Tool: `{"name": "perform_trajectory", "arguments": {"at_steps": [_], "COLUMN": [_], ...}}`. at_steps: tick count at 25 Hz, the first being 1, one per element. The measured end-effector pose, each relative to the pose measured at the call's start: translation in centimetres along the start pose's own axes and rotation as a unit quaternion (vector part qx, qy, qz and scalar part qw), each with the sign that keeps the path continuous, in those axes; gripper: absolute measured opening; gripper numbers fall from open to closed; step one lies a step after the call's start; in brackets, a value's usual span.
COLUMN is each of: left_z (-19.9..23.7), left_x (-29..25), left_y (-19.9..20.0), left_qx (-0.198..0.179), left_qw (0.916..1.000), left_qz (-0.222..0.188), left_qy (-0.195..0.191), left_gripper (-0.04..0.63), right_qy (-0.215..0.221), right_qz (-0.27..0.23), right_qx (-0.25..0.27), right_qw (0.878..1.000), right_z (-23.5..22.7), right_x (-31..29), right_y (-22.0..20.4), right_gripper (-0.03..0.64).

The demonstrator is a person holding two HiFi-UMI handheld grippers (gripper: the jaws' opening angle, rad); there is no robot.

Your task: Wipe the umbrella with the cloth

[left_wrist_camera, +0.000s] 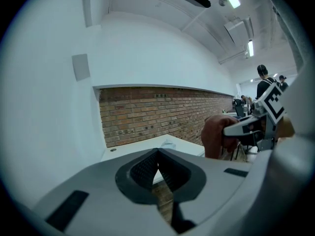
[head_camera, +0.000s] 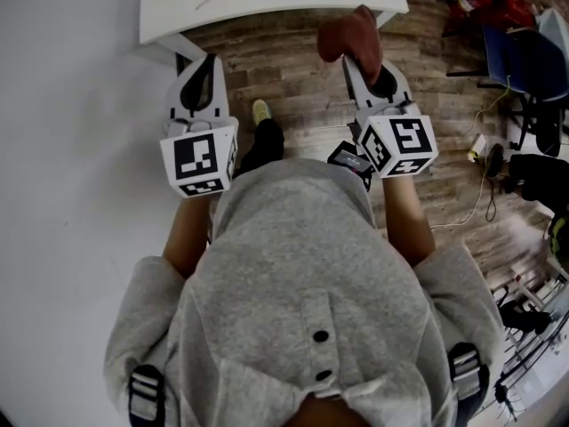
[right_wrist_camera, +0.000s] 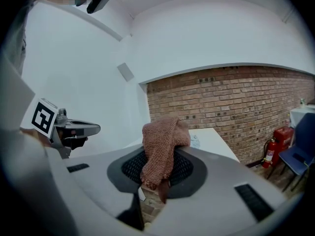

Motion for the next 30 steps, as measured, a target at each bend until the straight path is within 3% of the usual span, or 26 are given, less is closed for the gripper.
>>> {"name": "perform_trajectory", "arguments": {"at_steps": [18, 30], "left_z": [11.8, 16.6], "left_x": [-12.9, -17.1], "left_y": [0.3, -0.3], "left_qx": [0.024, 0.037], "left_qw": [0.9989, 0.9973], "left_qz": [0.006, 0.011], "left_qy": [-0.040, -0.062], "left_gripper": [0.015, 0.015], "right_qy": [-0.017, -0.051], "right_qz": [0.021, 0.039], "right_qx": [0.005, -0.009], "right_qw": [1.000, 0.998], "right_z": [-0.1, -0.2], "right_x": [-15.6, -20.9], "right_y": [3.6, 4.4], "right_gripper": [0.084, 0.084]}}
Point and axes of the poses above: the fingertips, and each gripper's own axes: x backward along the fingers, z to its left, y out of its top, the point moved 6 cm from there along x, backward along the fingers, and after that the axes turned 6 degrees about -z, right-handed, at the moved point
